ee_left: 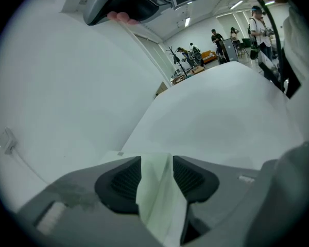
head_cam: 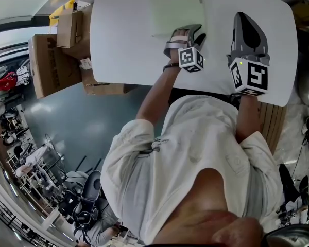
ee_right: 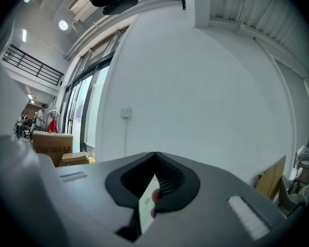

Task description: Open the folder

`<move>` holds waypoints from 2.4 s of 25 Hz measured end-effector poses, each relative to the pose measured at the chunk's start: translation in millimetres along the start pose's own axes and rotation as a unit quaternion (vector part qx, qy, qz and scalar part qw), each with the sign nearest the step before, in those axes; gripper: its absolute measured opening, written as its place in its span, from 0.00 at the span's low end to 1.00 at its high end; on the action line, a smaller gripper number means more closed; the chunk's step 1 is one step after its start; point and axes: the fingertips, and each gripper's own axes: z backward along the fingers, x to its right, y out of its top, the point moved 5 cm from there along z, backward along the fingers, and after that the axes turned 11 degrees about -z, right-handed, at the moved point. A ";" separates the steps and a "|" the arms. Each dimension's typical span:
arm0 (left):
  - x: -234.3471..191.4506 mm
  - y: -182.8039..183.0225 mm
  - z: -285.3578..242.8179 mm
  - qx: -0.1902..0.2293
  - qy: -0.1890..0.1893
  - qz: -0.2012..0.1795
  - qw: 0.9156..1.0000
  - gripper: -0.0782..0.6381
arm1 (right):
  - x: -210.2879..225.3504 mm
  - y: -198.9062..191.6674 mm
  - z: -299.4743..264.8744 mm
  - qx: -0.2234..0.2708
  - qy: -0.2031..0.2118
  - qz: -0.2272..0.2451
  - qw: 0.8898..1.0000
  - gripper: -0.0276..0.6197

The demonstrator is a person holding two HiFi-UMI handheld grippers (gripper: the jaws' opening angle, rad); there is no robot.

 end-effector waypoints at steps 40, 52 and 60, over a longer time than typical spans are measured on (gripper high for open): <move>-39.1 8.0 36.2 0.068 0.086 0.107 0.988 0.11 | 3.3 -137.0 -40.9 -0.183 0.023 -0.002 0.983 0.04; -46.0 0.9 46.7 0.077 0.093 0.146 0.982 0.11 | -15.9 -194.1 -62.0 -0.253 0.075 0.007 0.965 0.04; -44.1 -2.9 49.8 0.081 0.093 0.145 0.982 0.11 | -25.3 -230.8 -66.7 -0.296 0.129 0.026 0.946 0.04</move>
